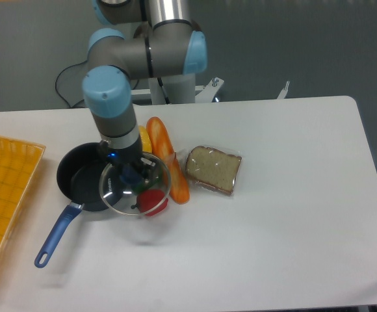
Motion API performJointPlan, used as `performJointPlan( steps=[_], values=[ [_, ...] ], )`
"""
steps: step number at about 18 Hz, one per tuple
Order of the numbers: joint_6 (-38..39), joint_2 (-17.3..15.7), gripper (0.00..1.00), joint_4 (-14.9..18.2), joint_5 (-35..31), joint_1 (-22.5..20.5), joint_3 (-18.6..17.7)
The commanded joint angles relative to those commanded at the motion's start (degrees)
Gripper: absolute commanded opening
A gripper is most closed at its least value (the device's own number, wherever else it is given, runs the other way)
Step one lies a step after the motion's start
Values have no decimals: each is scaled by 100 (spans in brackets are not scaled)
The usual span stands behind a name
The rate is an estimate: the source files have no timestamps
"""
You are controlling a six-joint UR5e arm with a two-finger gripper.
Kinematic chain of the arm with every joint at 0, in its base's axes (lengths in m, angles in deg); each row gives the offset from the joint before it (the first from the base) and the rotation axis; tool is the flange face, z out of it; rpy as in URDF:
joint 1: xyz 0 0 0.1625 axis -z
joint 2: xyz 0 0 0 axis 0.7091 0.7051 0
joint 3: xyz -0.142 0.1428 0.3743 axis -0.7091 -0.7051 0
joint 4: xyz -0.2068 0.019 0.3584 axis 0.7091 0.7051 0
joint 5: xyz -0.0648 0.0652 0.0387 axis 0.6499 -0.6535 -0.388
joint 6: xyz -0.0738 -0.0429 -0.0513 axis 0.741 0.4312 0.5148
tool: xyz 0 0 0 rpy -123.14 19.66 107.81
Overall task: Open the lid
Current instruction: 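Lift the glass lid off the saucepan and carry it toward the peppers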
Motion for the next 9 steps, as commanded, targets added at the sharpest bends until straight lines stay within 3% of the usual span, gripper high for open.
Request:
performJointPlan(
  steps=[9],
  values=[
    [-388, 9, 60, 27, 141, -255, 0]
  ],
)
